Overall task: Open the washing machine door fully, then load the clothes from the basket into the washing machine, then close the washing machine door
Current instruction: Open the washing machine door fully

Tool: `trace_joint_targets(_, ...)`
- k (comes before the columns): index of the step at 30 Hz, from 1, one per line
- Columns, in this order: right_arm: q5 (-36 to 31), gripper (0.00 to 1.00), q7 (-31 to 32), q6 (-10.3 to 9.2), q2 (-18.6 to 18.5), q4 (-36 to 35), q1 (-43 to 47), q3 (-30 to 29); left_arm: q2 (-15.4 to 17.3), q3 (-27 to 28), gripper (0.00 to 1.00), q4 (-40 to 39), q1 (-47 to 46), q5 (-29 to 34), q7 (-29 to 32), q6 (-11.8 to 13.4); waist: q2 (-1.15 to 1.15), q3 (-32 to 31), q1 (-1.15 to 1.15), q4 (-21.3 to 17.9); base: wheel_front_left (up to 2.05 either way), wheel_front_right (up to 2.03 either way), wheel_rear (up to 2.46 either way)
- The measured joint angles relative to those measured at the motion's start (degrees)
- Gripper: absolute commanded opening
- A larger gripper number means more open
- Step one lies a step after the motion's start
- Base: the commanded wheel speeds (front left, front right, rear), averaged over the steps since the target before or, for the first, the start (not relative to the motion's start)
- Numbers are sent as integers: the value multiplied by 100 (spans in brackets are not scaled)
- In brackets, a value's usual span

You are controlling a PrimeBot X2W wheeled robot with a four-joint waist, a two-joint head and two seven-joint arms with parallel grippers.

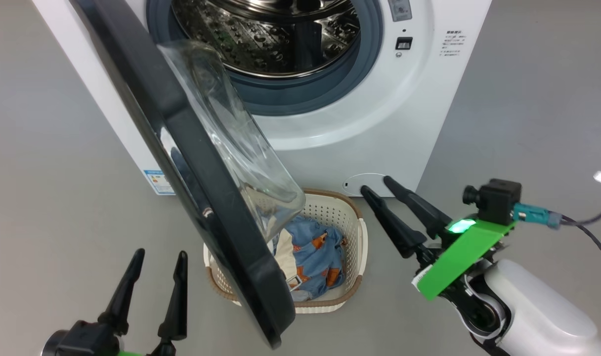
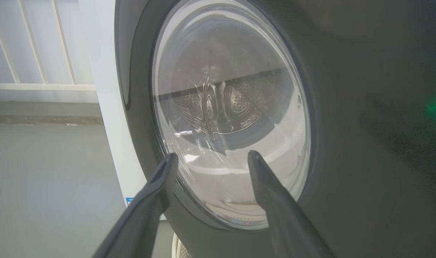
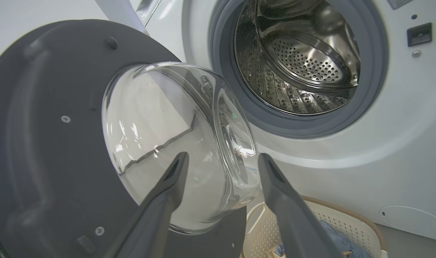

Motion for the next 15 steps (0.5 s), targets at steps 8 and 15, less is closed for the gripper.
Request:
trace_joint_targets(8,-1252,100,-521,0,-143,447,289,-700,-16,33,100,11,115,1,0,0,0,-70,0,-110,0,0,0)
trace_joint_targets(15,-2833,100,-521,0,344,79,1362,-2317,-23,35,100,18,116,1,0,0,0,-67,0,-147,0,0,0)
